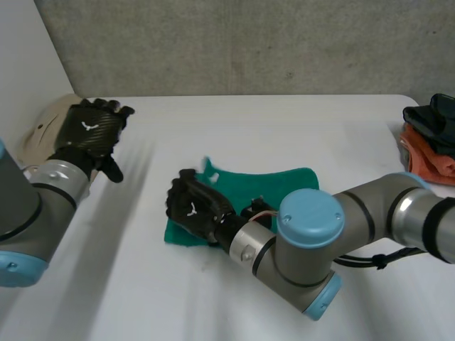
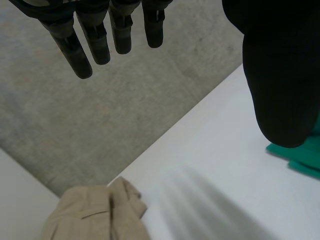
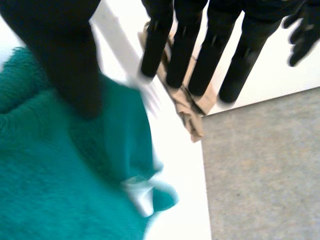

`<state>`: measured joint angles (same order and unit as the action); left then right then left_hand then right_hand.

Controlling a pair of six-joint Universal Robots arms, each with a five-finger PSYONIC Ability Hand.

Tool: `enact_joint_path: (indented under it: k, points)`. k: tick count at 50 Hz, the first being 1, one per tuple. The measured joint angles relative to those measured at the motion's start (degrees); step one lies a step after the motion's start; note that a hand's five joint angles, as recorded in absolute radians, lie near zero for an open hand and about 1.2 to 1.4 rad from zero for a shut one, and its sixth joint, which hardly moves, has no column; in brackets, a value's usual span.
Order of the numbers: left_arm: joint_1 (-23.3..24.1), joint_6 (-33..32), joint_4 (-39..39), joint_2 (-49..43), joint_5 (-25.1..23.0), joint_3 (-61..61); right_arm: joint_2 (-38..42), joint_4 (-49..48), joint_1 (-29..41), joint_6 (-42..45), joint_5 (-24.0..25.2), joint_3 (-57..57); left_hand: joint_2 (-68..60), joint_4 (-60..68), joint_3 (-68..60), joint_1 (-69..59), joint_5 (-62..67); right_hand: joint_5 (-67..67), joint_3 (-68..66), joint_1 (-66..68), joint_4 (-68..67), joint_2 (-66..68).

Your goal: Fold the laundry.

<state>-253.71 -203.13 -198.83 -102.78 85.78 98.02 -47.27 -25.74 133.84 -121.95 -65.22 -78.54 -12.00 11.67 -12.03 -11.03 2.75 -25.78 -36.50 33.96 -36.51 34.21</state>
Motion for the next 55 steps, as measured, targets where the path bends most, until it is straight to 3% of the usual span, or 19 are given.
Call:
enact_joint_path:
  k: [2, 3, 5, 9, 13, 17, 23, 25, 28, 30, 33, 40, 47, 53, 55]
  points:
    - [0.7, 0.1, -0.1, -0.5, 0.0, -0.4, 0.2, 0.2, 0.1, -0.2, -0.8, 0.1, 0.0, 0.0, 0.0, 0.0, 0.0, 8.2, 8.9, -7.9, 8.9, -8.0]
    - [1.7, 0.2, -0.1, -1.4, 0.1, -1.1, 0.1, 0.5, 0.0, -1.1, -2.7, -0.1, 0.0, 0.0, 0.0, 0.0, 0.0, 19.8, 19.9, -18.4, 20.1, -18.5]
    - [3.1, 0.2, -0.1, -2.2, 0.2, -2.1, -1.5, 0.9, -0.4, -3.3, -5.7, -0.9, 0.0, 0.0, 0.0, 0.0, 0.0, 23.1, 24.1, -21.1, 24.0, -22.1]
    - [6.1, 0.2, -0.2, -3.6, 0.4, -4.4, -8.0, 2.2, -2.9, -11.3, -11.9, -4.3, 0.0, 0.0, 0.0, 0.0, 0.0, 23.1, 24.6, -21.1, 24.5, -22.3]
    - [10.3, 0.2, -0.2, -5.2, 0.4, -7.1, -16.8, 5.5, -7.6, -24.7, -16.4, -9.8, 0.0, 0.0, 0.0, 0.0, 0.0, 23.1, 24.6, -21.1, 24.5, -22.3]
    - [14.9, 0.1, -0.2, -8.2, 0.5, -9.7, -20.2, 10.2, -11.6, -33.2, -17.4, -13.7, 0.0, 0.0, 0.0, 0.0, 0.0, 23.1, 24.6, -21.1, 24.5, -22.3]
    - [20.7, 0.0, 0.0, -14.8, 1.6, -14.6, -20.0, 15.9, -17.2, -37.0, -17.7, -17.9, 0.0, 0.0, 0.0, 0.0, 0.0, 22.9, 24.2, -20.9, 24.2, -22.0]
    - [21.9, 0.0, 0.3, -17.0, 2.8, -16.4, -18.7, 16.7, -18.8, -36.5, -17.9, -18.8, 0.0, 0.0, 0.0, 0.0, 0.0, 19.3, 19.9, -17.7, 20.5, -17.7]
    - [22.7, 0.0, 0.6, -19.0, 4.4, -18.4, -16.8, 17.2, -20.3, -35.1, -18.6, -19.4, 0.0, 0.0, 0.0, 0.0, 0.0, 0.3, 1.4, 1.2, 1.4, 1.2]
    - [23.0, 0.1, 1.0, -20.2, 6.3, -19.8, -15.4, 17.0, -21.3, -33.3, -20.1, -19.5, 0.0, 0.0, 0.0, 0.0, 0.0, -23.6, -22.9, 23.5, -23.0, 26.9]
    - [22.9, 0.2, 1.3, -20.4, 7.6, -20.3, -15.4, 14.8, -22.0, -31.2, -22.8, -19.6, 0.0, 0.0, 0.0, 0.0, 0.0, -30.2, -30.8, 27.5, -30.9, 33.0]
    - [21.5, 0.2, 2.3, -17.3, 8.6, -19.3, -20.5, 6.2, -22.0, -26.1, -27.0, -19.6, 0.0, 0.0, 0.0, 0.0, 0.0, -31.1, -31.6, 27.5, -32.0, 33.0]
    - [17.2, 0.4, 2.7, -10.6, 8.6, -15.0, -22.0, 2.8, -11.3, -18.9, -22.2, -15.6, 0.0, 0.0, 0.0, 0.0, 0.0, -31.5, -31.6, 27.5, -32.1, 33.0]
    - [14.8, 1.6, 2.8, -7.7, 8.5, -11.0, -14.1, 3.8, -0.9, -16.5, -10.4, -12.1, 0.0, 0.0, 0.0, 0.0, 0.0, -31.5, -31.5, 27.5, -31.8, 32.9]
    - [14.5, 2.2, 2.7, -7.7, 8.5, -10.4, -11.8, 4.8, 0.0, -16.4, -8.8, -11.4, 0.0, 0.0, 0.0, 0.0, 0.0, -21.2, -21.1, 17.0, -21.3, 22.6]
